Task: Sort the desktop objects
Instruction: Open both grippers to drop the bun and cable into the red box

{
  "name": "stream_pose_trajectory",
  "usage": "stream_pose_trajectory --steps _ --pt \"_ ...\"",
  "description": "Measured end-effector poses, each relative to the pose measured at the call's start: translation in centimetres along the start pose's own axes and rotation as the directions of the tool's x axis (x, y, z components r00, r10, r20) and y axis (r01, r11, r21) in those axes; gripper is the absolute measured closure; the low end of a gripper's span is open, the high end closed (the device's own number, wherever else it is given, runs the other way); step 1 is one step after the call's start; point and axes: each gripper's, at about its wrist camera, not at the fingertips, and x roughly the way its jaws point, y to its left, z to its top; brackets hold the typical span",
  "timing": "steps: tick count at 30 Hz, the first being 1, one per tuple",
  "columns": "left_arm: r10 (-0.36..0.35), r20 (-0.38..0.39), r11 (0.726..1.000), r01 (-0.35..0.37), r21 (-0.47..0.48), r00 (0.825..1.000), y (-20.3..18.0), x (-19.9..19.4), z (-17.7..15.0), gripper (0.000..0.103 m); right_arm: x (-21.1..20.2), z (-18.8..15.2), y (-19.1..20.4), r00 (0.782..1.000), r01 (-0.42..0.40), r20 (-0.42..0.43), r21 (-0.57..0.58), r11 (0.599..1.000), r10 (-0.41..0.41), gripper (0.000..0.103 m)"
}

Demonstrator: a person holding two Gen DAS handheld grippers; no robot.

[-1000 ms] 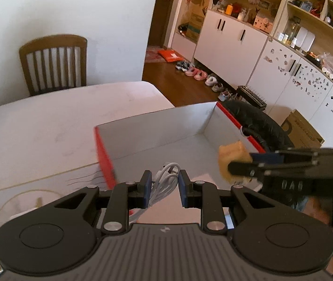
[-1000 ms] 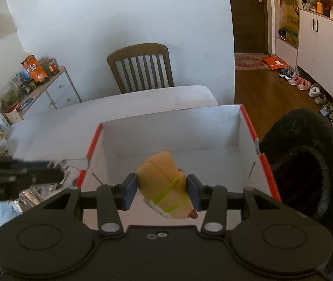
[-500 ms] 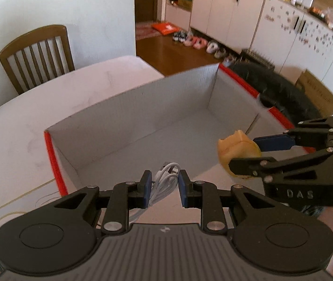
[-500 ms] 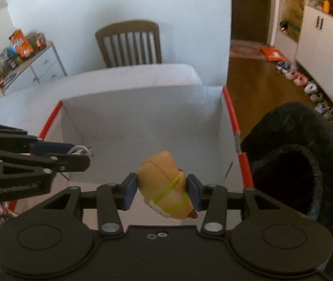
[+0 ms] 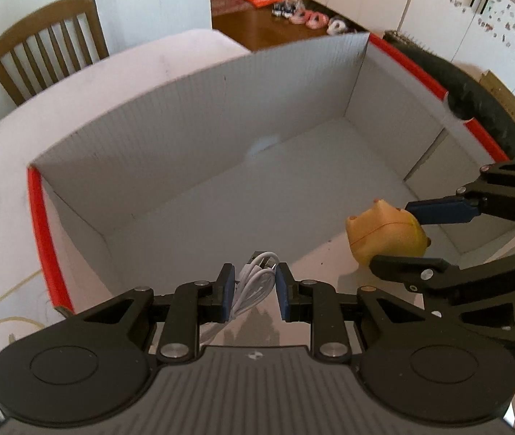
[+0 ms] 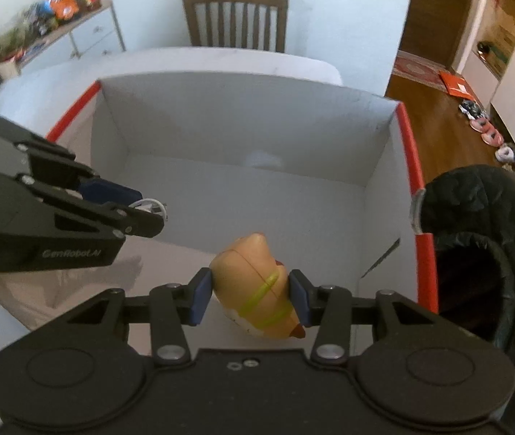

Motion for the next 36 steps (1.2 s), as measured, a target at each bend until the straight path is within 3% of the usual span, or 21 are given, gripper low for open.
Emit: stream_pose_trajectory --steps 13,22,25,27,29,31,36 --pt "-0.052 -0.166 0.999 0.049 -0.019 0.985 0.4 2.4 0.5 0.080 0.7 0.2 0.1 1.000 0.003 -0.005 -0.022 1.000 -0.003 0.057" --pt "-0.032 -0.177 0.999 0.033 0.003 0.984 0.2 2.4 0.3 0.080 0.8 0.2 0.0 1.000 -0.003 0.003 -0.008 1.000 0.003 0.052" --pt "-0.031 -0.165 1.000 0.030 -0.006 0.986 0.3 2.3 0.2 0.079 0.6 0.1 -0.1 1.000 -0.008 0.006 0.011 1.000 0.008 0.045" --pt "-0.030 -0.149 1.000 0.028 -0.010 0.988 0.4 2.0 0.1 0.073 0.4 0.0 -0.3 1.000 -0.012 0.015 0.017 1.000 0.012 0.042" --pt "-0.036 -0.128 0.999 0.034 -0.017 0.991 0.8 1.4 -0.2 0.049 -0.1 0.0 -0.4 1.000 -0.009 0.028 0.024 1.000 0.008 0.039" --pt "-0.060 -0.104 0.998 0.059 -0.008 0.993 0.7 0.6 -0.2 0.042 -0.6 0.0 -0.6 0.999 -0.016 0.043 0.034 0.999 0.014 0.038" --pt "-0.062 -0.049 0.998 0.062 -0.012 0.997 0.2 -1.3 -0.5 0.037 -2.5 -0.1 -1.0 0.996 -0.030 0.083 0.043 0.999 0.027 0.031"
